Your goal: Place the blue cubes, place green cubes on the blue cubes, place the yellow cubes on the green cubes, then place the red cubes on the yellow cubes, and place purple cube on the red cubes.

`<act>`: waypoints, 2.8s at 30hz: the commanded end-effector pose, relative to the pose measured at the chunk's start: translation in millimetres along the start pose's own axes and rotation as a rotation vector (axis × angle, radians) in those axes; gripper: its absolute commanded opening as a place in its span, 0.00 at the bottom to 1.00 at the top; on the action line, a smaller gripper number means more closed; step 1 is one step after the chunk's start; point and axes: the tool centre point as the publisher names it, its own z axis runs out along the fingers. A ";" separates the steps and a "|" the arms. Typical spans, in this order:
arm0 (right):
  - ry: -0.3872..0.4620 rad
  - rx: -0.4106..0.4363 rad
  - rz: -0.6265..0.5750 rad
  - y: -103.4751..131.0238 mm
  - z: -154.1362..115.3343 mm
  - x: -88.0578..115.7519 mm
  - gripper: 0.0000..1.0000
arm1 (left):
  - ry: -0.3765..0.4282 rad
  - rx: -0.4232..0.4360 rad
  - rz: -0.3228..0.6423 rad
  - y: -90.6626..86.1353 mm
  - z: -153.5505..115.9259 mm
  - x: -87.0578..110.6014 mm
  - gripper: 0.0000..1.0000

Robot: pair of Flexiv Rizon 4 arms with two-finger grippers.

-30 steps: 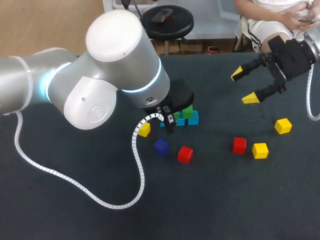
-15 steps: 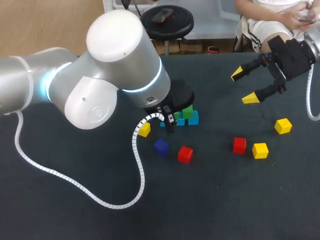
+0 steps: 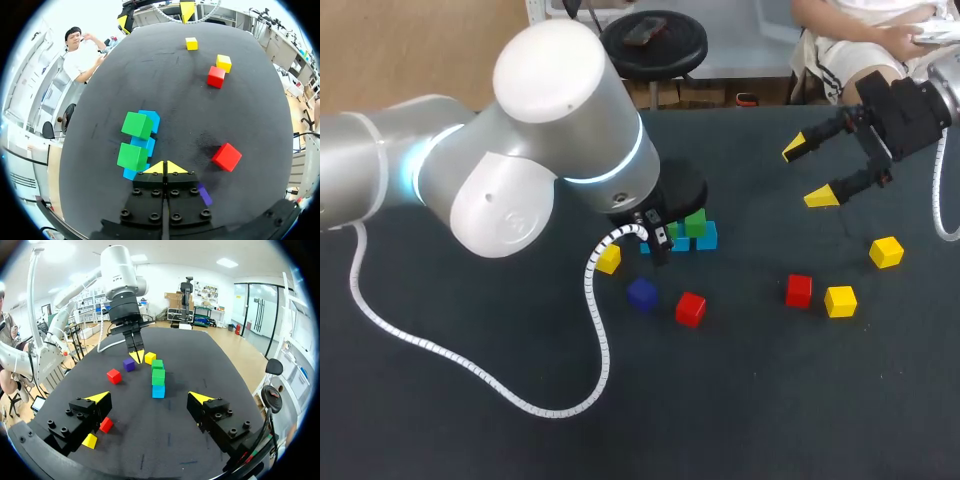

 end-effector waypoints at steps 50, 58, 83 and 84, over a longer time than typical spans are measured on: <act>-0.001 0.001 -0.001 0.4 0.1 0.0 1.00 | 0.014 0.005 -0.003 19.8 11.4 2.3 0.00; -0.001 0.001 -0.001 0.4 0.1 0.0 1.00 | 0.019 0.004 -0.005 21.6 12.3 2.5 0.00; -0.001 0.001 -0.001 0.4 0.1 0.0 1.00 | 0.024 -0.005 -0.012 29.7 16.1 3.3 0.00; -0.001 0.001 -0.001 0.4 0.1 0.0 1.00 | 0.023 -0.005 -0.012 29.7 15.5 3.0 0.00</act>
